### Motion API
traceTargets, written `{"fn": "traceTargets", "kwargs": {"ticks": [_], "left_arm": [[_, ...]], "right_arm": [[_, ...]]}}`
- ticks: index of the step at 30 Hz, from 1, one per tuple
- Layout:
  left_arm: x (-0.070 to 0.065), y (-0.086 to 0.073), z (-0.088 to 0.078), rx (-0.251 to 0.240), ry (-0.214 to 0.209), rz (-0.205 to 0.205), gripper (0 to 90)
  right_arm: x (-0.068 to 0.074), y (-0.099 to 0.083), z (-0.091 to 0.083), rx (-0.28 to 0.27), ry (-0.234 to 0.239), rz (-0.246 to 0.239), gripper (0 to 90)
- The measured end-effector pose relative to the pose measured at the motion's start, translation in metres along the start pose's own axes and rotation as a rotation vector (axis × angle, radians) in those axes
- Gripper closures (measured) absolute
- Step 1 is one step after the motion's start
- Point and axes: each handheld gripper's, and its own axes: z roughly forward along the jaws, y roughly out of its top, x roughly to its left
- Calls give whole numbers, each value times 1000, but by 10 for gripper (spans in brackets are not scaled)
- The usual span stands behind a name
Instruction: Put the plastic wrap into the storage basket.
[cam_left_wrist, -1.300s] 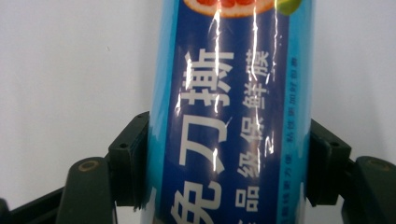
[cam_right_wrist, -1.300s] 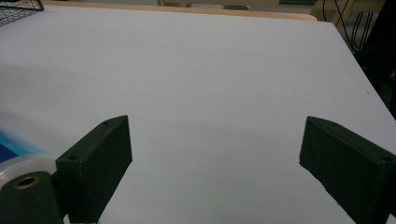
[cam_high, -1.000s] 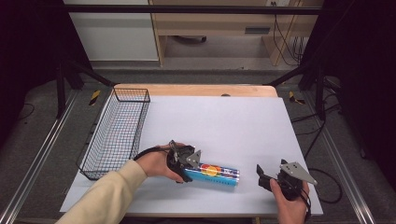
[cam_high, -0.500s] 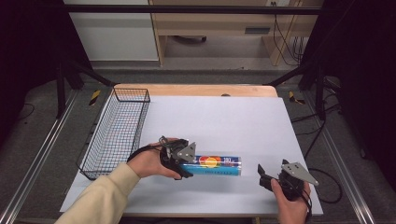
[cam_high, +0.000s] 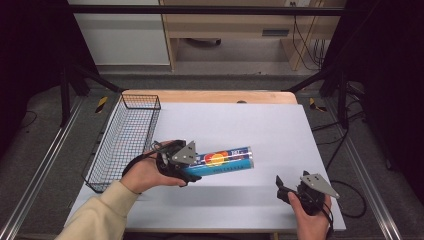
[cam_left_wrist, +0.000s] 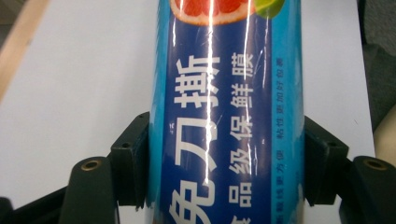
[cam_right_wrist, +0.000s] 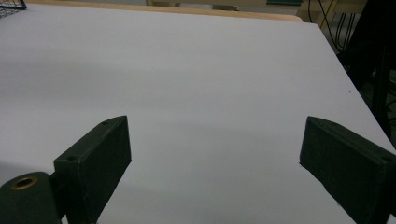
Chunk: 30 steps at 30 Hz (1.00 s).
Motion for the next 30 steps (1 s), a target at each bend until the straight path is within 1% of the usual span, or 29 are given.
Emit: {"fn": "traceTargets", "kwargs": {"ticks": [1, 2, 3, 4, 5, 7, 8, 9, 14, 18, 20, 21, 22, 25, 28, 29, 30], "left_arm": [[1, 0, -4, -3, 7, -10, 318], [1, 0, -4, -3, 7, -10, 319], [2, 0, -8, -6, 25, -16, 319], [4, -1, -16, -13, 45, -32, 319], [5, -2, -19, -17, 53, -39, 319], [6, -3, -24, -27, 64, -52, 319], [6, -3, -24, -27, 64, -52, 319], [8, -5, -28, -29, 70, -58, 319], [8, -8, -33, -11, 88, -58, 319], [8, -10, -36, -15, 91, -63, 319], [8, -11, -38, -17, 98, -71, 319], [8, -12, -41, -14, 113, -77, 319], [8, -12, -41, -14, 113, -77, 319], [8, -16, -51, -32, 146, -119, 320], [7, -20, -61, -29, 183, -166, 320], [7, -21, -64, -27, 196, -178, 320], [7, -21, -64, -27, 196, -178, 320]], "right_arm": [[0, 0, 0, 2, -4, 3, 83], [0, 0, 0, 4, -7, 6, 79], [0, 0, 0, 4, -7, 6, 79], [-1, 0, 1, 5, -10, 11, 76], [-1, 0, 1, 5, -11, 10, 76], [0, 0, 1, 4, -13, 11, 76], [0, 0, 1, 4, -13, 11, 76], [0, 0, 1, 6, -15, 10, 76], [0, 0, 1, 8, -22, 10, 78], [0, 0, 1, 11, -26, 10, 77], [0, 0, 1, 11, -27, 10, 77], [0, 0, 1, 8, -30, 11, 78], [0, 0, 1, 8, -30, 11, 78], [0, 0, 0, 6, -32, 11, 80], [0, 0, 0, 4, -33, 13, 84], [0, 0, 0, 5, -36, 14, 86], [0, 0, 0, 5, -36, 14, 86]]}}
